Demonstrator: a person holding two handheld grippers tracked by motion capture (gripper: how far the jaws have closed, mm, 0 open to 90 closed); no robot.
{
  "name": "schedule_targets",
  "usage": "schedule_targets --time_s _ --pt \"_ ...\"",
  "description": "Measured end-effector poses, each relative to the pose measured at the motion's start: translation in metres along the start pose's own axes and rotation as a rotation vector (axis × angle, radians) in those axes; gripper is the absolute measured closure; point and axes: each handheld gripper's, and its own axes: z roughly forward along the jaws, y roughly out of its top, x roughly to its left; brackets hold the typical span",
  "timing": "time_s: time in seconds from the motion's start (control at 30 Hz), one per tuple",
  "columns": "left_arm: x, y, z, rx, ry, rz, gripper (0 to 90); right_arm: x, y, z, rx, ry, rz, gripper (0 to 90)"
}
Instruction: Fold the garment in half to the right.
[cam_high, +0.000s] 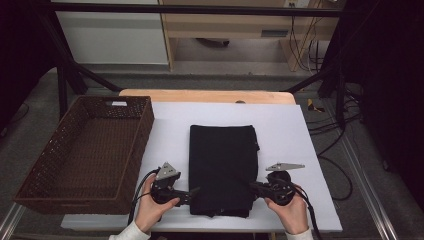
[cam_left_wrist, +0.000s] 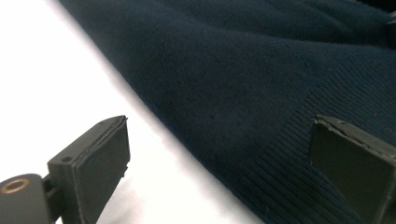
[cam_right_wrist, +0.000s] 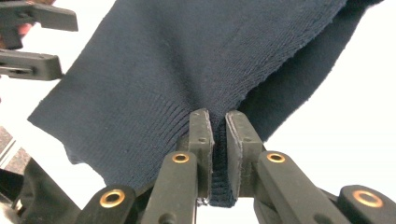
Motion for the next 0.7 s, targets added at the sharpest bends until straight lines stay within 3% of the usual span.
schedule_targets --time_s 0.1,0.2,0.3,0.4,0.47,0.6,0.7 --pt "-0.001 -0.004 0.002 0.013 0.003 -0.002 8.3 -0.008 -0.007 0.013 0.045 -0.023 0.018 80.6" --pt "-0.002 -0.008 0.005 0.013 -0.004 -0.024 13.5 -0.014 -0.011 0.016 0.036 -0.001 0.036 77.0" --pt "-0.003 -0.011 0.008 0.023 -0.02 -0.042 19.2 -0.015 -0.013 0.016 0.019 0.002 0.012 68.7" --pt "-0.007 -0.012 0.009 0.03 -0.029 -0.041 27.6 -0.017 -0.01 0.013 -0.02 0.012 -0.013 54.2" --pt "-0.009 -0.012 0.01 0.03 -0.023 -0.034 31.2 -0.02 -0.007 0.009 -0.074 0.006 -0.044 47.1" --pt "-0.014 -0.013 0.011 0.038 -0.017 -0.015 40.8 -0.031 0.001 0.003 -0.181 -0.004 -0.049 38.7" --pt "-0.018 -0.014 0.011 0.044 -0.001 0.011 47.5 -0.04 0.011 0.005 -0.226 -0.027 -0.058 33.6"
